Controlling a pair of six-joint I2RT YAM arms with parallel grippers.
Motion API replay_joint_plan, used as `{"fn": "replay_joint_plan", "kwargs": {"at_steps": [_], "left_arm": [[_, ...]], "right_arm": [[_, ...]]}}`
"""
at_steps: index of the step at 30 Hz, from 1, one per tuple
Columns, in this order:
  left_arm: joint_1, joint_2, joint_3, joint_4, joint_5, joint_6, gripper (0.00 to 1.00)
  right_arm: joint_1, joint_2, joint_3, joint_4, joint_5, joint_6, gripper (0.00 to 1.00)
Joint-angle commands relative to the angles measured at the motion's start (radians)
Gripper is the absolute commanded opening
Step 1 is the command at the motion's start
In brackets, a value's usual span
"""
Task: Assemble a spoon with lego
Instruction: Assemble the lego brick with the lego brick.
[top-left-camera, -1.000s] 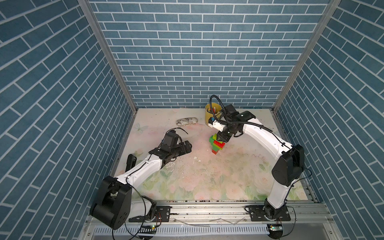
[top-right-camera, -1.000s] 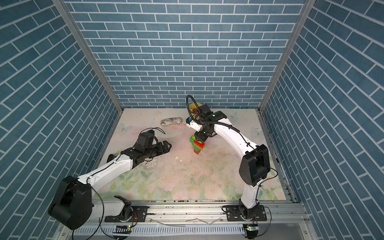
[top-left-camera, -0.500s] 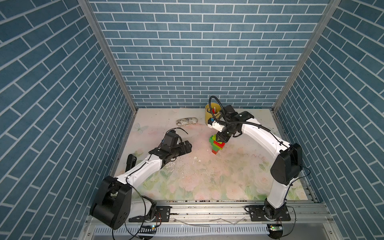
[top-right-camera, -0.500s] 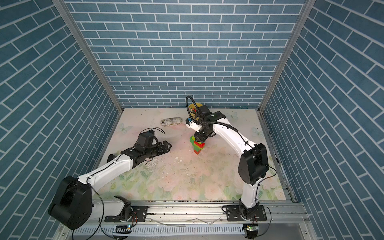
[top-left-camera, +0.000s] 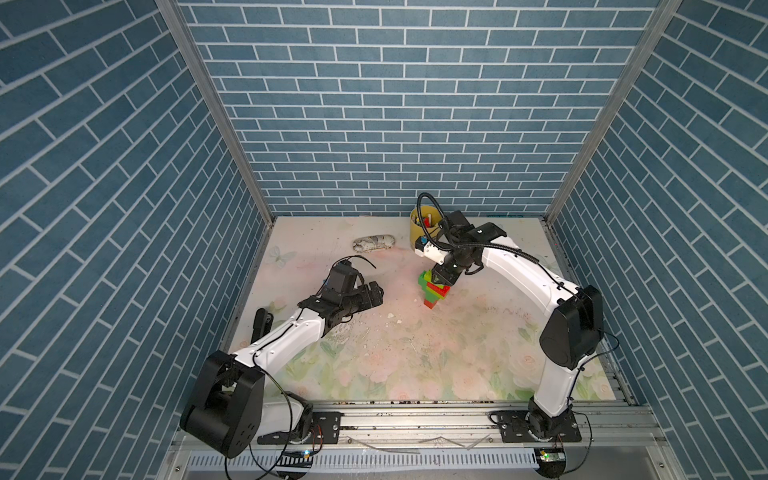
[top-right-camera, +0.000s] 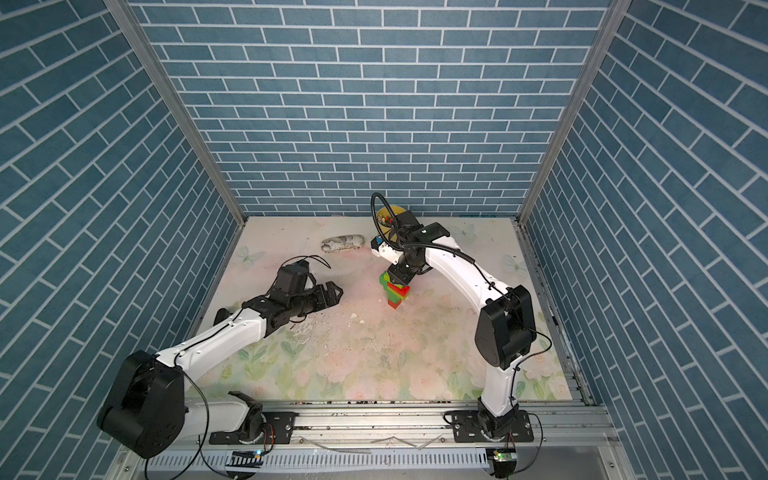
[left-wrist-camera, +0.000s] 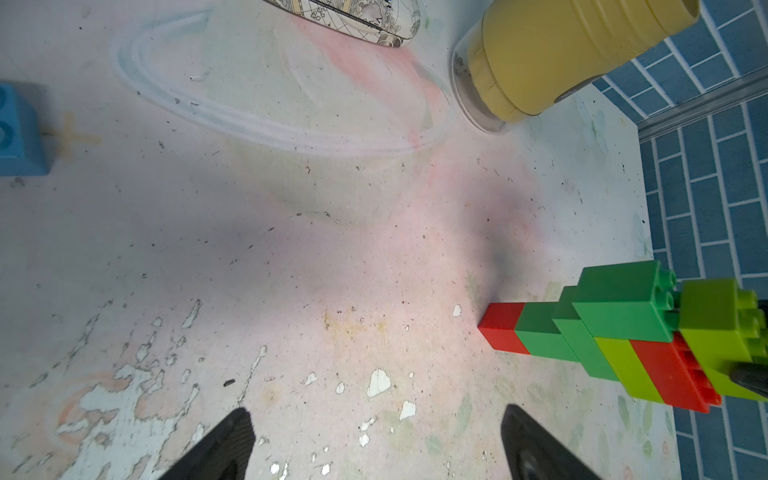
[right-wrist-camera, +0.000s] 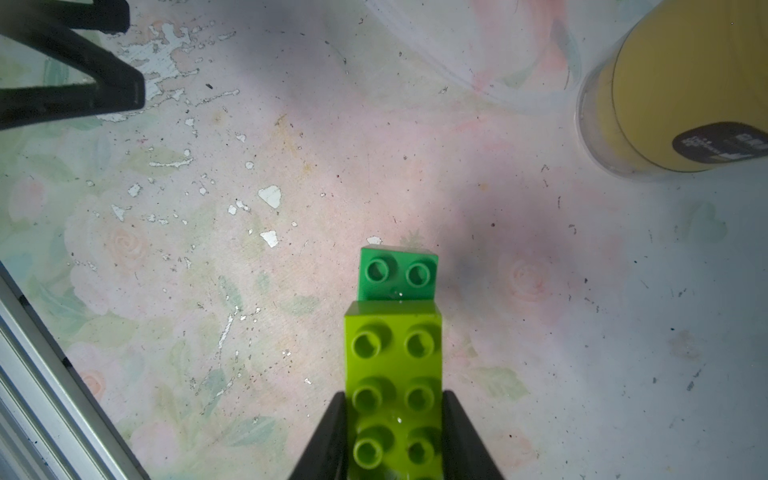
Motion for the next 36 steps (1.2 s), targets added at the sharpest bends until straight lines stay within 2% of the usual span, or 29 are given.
{"fn": "replay_joint_plan", "kwargs": {"at_steps": [1, 17, 36], "left_arm": [[-0.008, 0.013, 0.000, -0.003, -0.015, 0.005, 0.95], [-0.008, 0.018, -0.002, -0.004, -0.017, 0.010, 0.95], [-0.009, 0.029, -0.014, 0.015, -0.014, 0.010, 0.95]], "right_arm": [[0.013, 0.025, 0.008, -0.034, 0.015, 0.002, 0.16], [0.026, -0.011, 0.042, -0.045, 0.122, 0.058, 0.15], [0.050, -0.047, 0.037, -0.039, 0.124, 0.157, 0.16]]}}
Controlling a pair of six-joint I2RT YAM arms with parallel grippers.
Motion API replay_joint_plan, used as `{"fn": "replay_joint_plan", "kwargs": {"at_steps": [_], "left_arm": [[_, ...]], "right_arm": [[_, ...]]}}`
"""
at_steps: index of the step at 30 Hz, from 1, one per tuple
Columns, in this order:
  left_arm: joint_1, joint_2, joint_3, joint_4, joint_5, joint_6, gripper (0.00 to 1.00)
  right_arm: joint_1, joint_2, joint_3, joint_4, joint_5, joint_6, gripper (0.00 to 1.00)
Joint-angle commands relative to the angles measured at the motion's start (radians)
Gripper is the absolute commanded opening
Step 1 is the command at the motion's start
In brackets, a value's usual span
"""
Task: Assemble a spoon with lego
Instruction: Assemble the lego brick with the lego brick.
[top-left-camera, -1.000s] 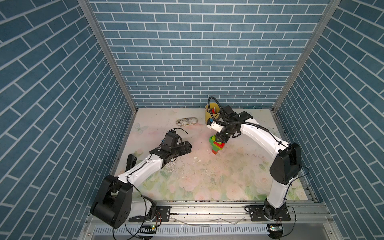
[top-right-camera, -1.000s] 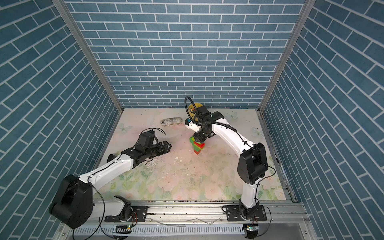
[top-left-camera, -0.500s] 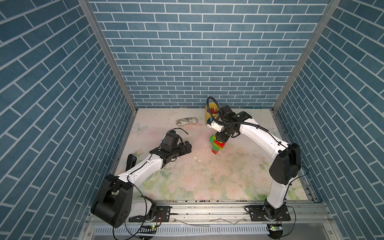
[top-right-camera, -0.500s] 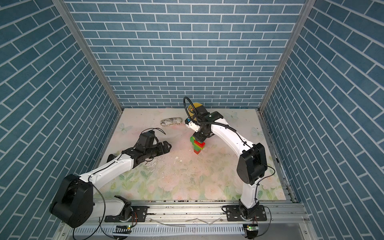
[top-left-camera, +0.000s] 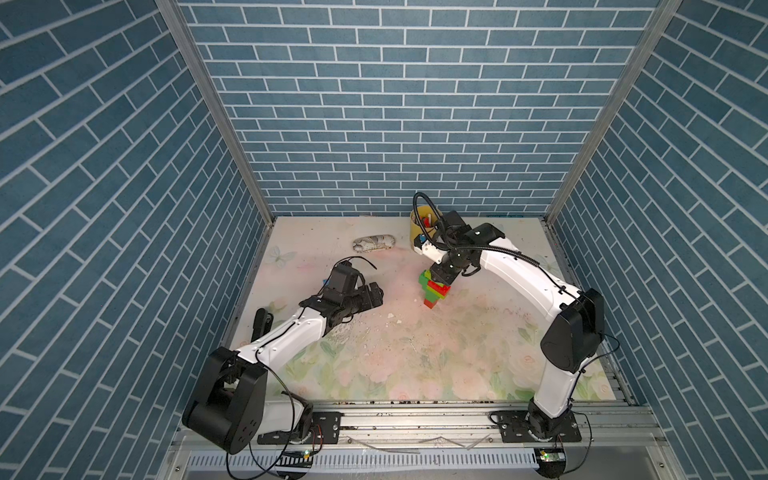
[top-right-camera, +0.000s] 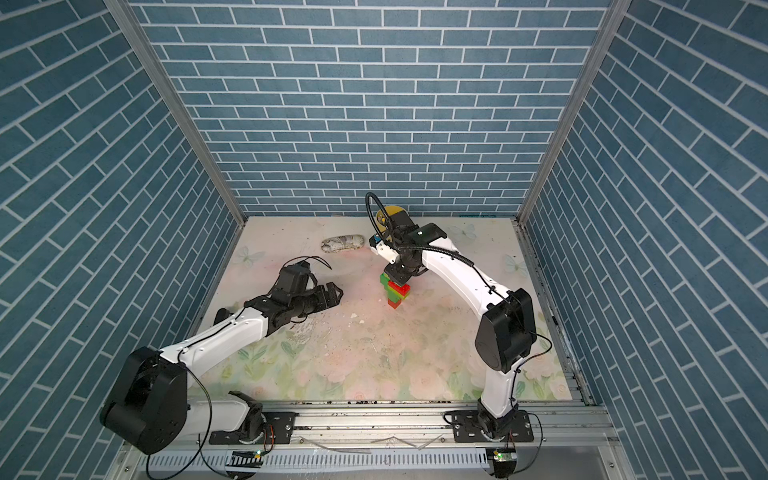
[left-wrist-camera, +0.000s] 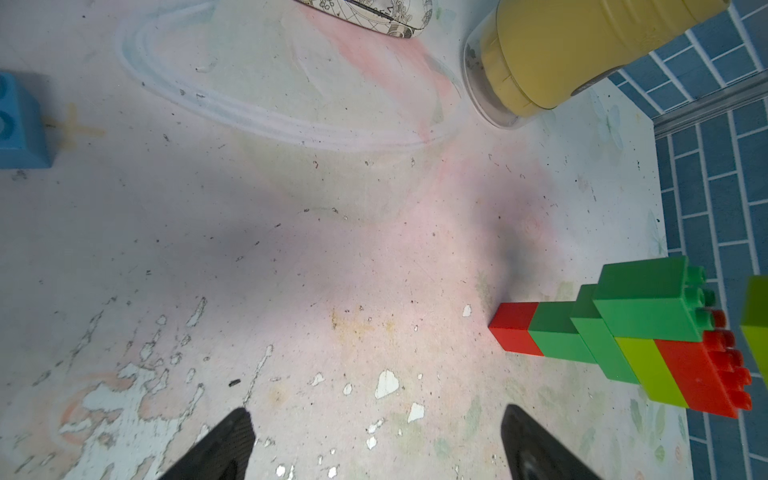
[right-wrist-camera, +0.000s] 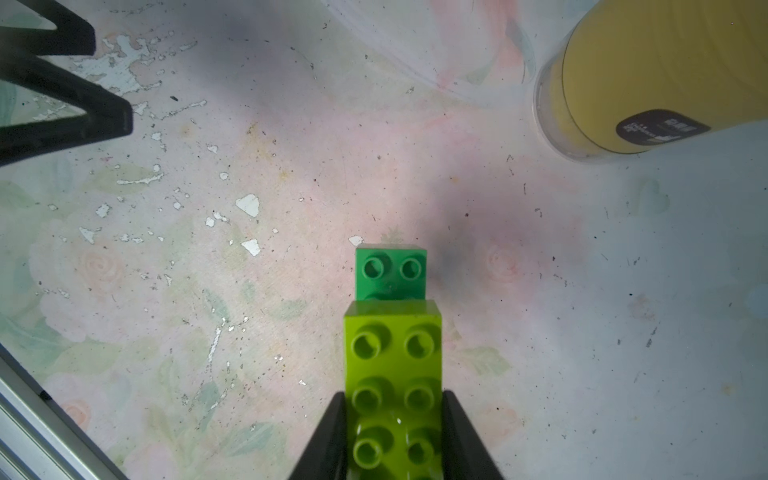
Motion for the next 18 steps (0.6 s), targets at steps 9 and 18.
{"fn": "replay_joint_plan", "kwargs": {"at_steps": [9, 18], "left_arm": [[-0.006, 0.010, -0.015, 0.015, -0.004, 0.010, 0.95], [-0.007, 0.011, -0.018, 0.017, -0.006, 0.010, 0.95]], "right_arm": [[0.009, -0.030, -0.009, -0.015, 0.014, 0.076, 0.17], [0.011, -0.015, -0.016, -0.017, -0.011, 0.072, 0.17]]}}
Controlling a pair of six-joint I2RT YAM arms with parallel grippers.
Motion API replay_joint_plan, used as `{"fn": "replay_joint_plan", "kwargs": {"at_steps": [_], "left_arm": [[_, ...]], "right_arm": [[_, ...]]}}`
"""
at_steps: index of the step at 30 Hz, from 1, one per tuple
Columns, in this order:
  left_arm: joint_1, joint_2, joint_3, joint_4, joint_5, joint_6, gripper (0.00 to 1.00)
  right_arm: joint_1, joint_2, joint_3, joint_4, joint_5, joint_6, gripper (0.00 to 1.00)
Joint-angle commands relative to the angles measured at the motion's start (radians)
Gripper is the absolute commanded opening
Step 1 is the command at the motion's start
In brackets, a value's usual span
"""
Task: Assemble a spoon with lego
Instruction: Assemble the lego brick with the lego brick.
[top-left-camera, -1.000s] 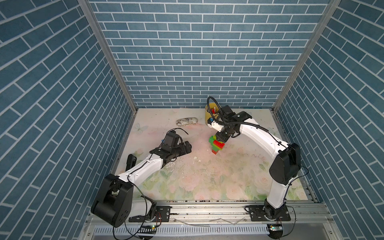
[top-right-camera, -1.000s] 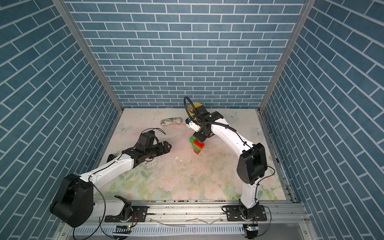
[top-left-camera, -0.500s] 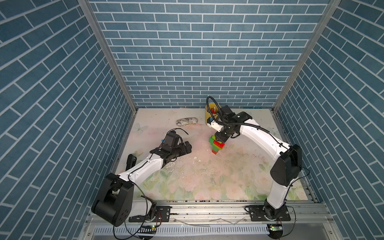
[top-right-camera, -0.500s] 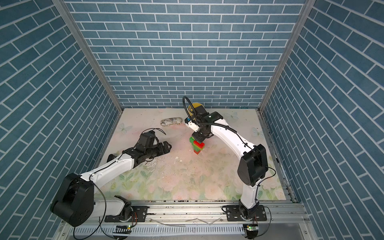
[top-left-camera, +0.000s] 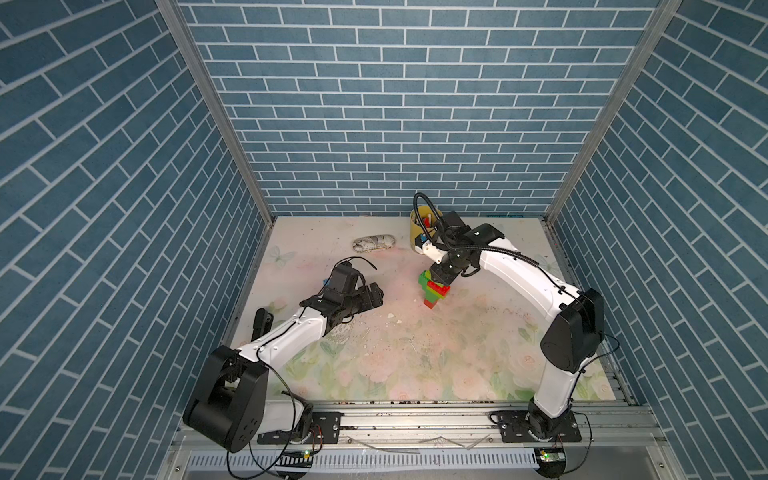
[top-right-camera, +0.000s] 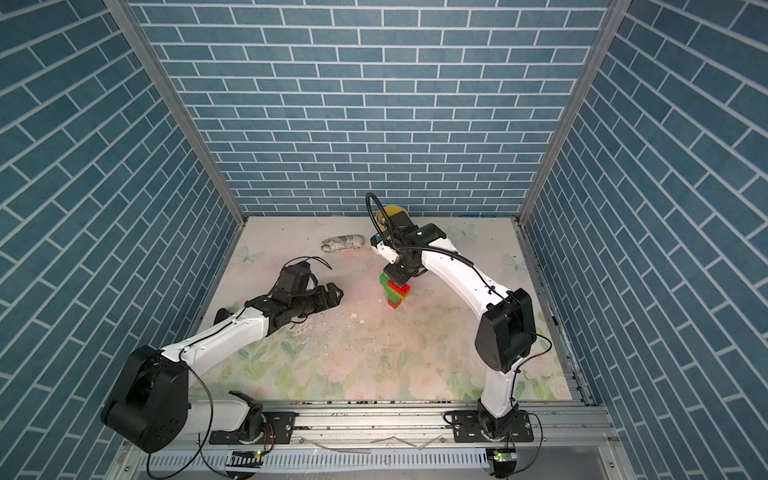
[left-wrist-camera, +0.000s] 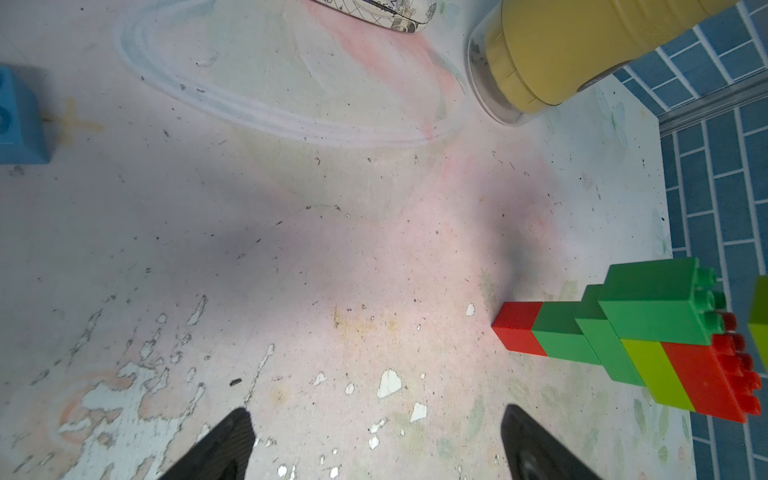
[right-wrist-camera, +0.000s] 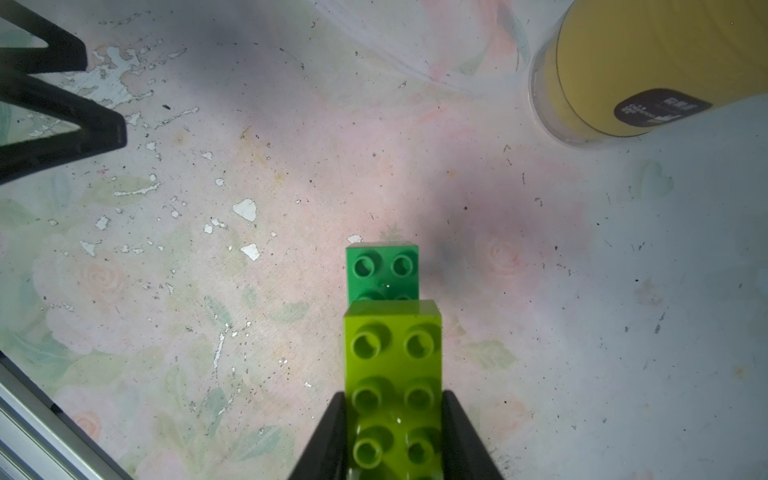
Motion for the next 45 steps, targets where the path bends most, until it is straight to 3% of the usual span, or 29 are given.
{"fn": "replay_joint_plan", "kwargs": {"at_steps": [1, 45], "left_arm": [[-0.007, 0.005, -0.017, 0.018, -0.005, 0.010, 0.95], [-0.006, 0.015, -0.013, 0.013, -0.006, 0.020, 0.95]], "right_arm": [[0.007, -0.014, -0.014, -0.017, -0.019, 0.027, 0.17], [0.008, 0.037, -0.031, -0.004, -0.023, 0.020, 0.16]]}}
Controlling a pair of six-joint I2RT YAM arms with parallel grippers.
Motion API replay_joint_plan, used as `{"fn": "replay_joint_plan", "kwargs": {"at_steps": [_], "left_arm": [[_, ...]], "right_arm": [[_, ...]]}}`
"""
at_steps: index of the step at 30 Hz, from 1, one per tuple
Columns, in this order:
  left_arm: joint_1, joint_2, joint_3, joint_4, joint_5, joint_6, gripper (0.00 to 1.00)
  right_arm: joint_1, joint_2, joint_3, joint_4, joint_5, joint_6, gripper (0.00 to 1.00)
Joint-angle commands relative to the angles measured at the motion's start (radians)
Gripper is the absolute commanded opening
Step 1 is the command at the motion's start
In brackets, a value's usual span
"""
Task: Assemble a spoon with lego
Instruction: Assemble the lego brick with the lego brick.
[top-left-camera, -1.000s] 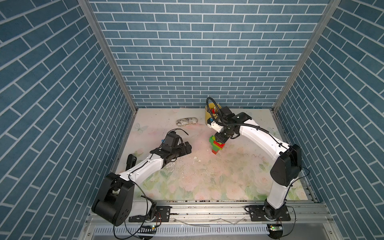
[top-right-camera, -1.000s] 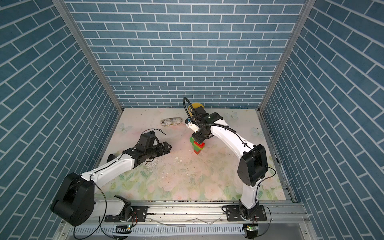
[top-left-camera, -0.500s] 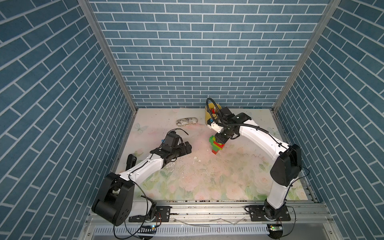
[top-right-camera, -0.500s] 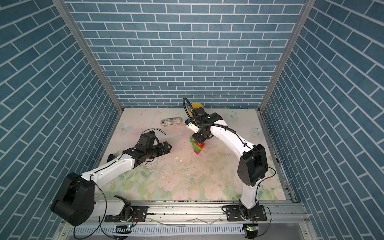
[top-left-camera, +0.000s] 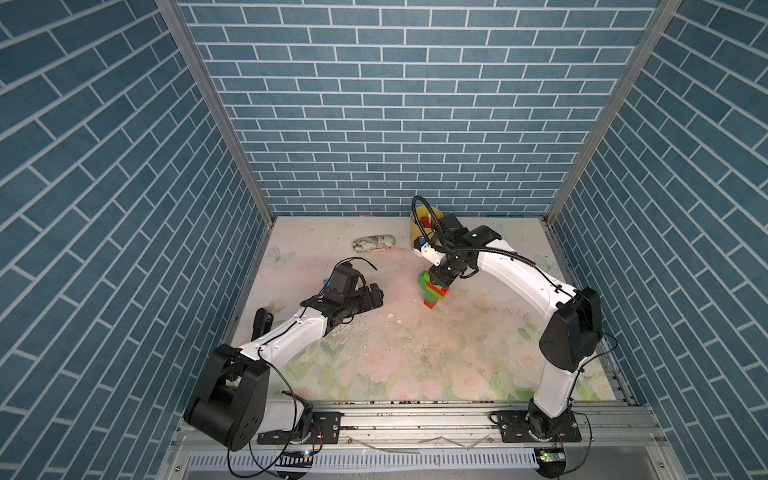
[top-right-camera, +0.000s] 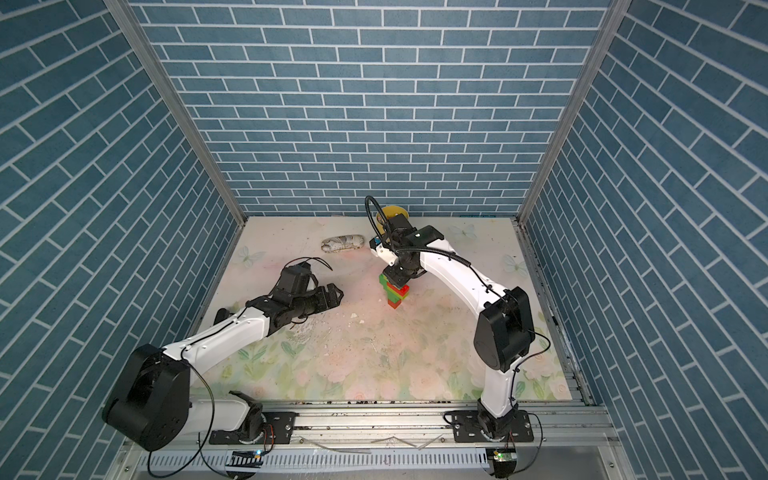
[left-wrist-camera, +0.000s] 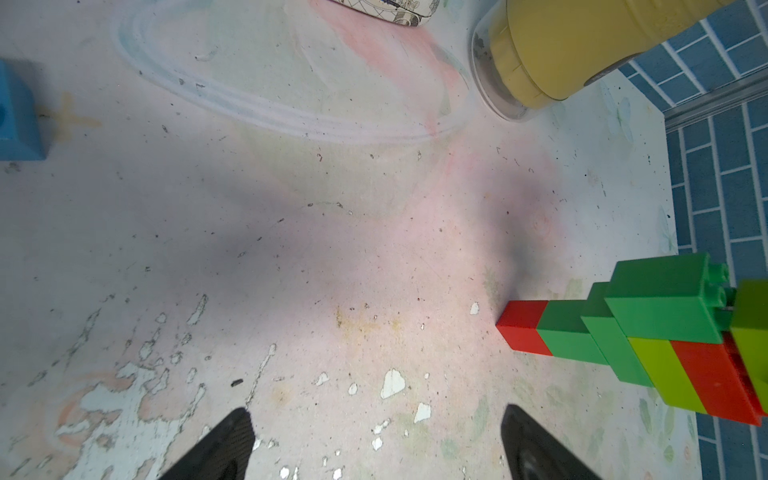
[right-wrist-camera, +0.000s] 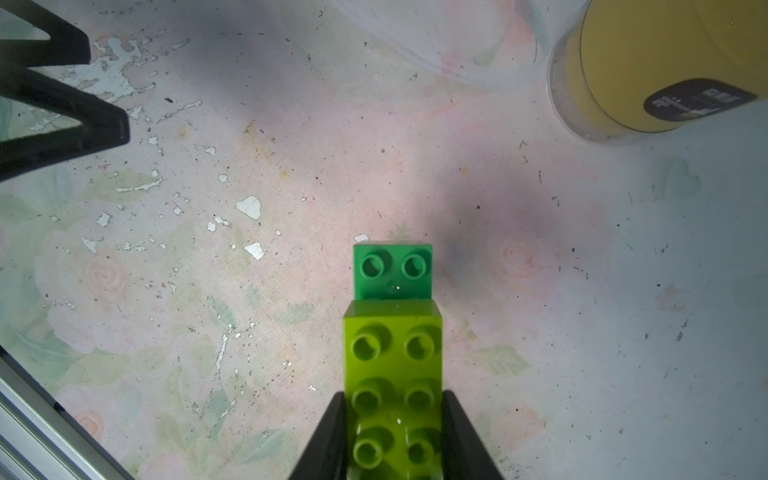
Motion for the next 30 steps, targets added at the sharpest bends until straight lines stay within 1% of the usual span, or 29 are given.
{"fn": "replay_joint_plan", "kwargs": {"at_steps": [1, 11, 14, 15, 17, 21, 25, 27, 28, 30], "left_arm": [[-0.007, 0.008, -0.008, 0.006, -0.005, 0.016, 0.95], [-0.007, 0.005, -0.009, 0.002, -0.007, 0.016, 0.95], [-0.007, -0.001, -0.011, -0.004, -0.012, 0.019, 0.95], [-0.007, -0.003, -0.011, -0.008, -0.012, 0.020, 0.95], [-0.007, -0.006, -0.007, -0.018, -0.020, 0.029, 0.95], [-0.007, -0.007, -0.001, -0.033, -0.026, 0.035, 0.95], [-0.007, -0.009, 0.001, -0.041, -0.032, 0.039, 0.95], [-0.006, -0.009, 0.001, -0.044, -0.037, 0.043, 0.95], [-0.007, -0.010, 0.002, -0.047, -0.040, 0.041, 0.95], [-0.007, -0.011, 0.001, -0.050, -0.040, 0.042, 0.95]], "right_arm": [[0.003, 0.028, -0.011, -0.025, -0.008, 0.019, 0.16], [0.002, 0.038, -0.009, -0.037, -0.008, 0.009, 0.16], [0.001, 0.051, -0.036, -0.034, -0.009, 0.008, 0.15], [-0.001, 0.050, -0.054, -0.021, -0.040, 0.012, 0.14], [-0.004, 0.059, -0.079, -0.018, -0.049, 0.014, 0.14], [-0.006, 0.099, -0.084, -0.055, -0.028, 0.016, 0.13], [-0.006, 0.082, -0.088, -0.062, -0.021, 0.008, 0.13], [-0.006, 0.099, -0.061, -0.111, -0.008, 0.009, 0.12], [-0.006, 0.118, -0.040, -0.149, 0.029, 0.012, 0.12], [-0.007, 0.140, -0.026, -0.194, 0.047, 0.018, 0.11]]}}
